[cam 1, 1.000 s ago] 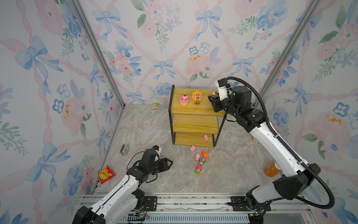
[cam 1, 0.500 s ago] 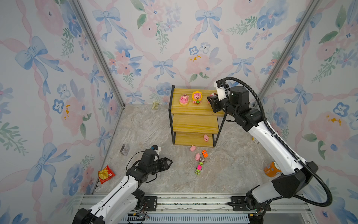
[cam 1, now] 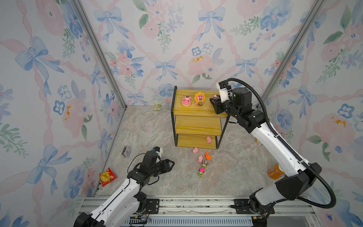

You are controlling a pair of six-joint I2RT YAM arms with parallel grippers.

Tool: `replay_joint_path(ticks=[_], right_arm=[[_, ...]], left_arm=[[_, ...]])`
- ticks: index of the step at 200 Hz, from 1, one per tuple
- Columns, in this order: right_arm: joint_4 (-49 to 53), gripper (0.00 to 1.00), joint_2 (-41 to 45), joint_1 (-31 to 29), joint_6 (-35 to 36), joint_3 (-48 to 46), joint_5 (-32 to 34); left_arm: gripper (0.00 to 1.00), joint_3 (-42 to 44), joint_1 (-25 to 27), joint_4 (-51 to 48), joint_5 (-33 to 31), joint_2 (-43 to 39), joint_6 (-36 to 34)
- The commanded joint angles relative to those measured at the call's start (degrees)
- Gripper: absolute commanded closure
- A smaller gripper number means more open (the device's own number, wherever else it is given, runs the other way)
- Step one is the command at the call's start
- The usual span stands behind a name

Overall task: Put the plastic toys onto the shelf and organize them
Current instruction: 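Lower the hooded bear onto the top shelf beside the sunflower bear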

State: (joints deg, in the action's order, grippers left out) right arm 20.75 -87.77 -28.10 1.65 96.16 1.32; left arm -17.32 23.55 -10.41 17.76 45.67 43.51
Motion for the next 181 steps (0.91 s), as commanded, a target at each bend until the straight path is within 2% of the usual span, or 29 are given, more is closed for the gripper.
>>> replay_joint_path(ticks=[1,121,181], right_arm=[[-0.84,0.77,-0.48,0.65,-0.84,-0.89,-0.27],[0.01,0.56,1.45,0.93,-0.12,-2.45,0.66],[0.08,0.41,3.68,0.92,0.12,-3.16,0.78]], left_arm=[[0.43,-1.0,-0.35,-0.66,-0.62,-0.42,-1.0],[0.43,-0.93,-0.47,-0.69,-0.36,-0.85,-0.89],[0.43,-0.91,-0.61,-0.66,0.08,-0.75,-0.87]])
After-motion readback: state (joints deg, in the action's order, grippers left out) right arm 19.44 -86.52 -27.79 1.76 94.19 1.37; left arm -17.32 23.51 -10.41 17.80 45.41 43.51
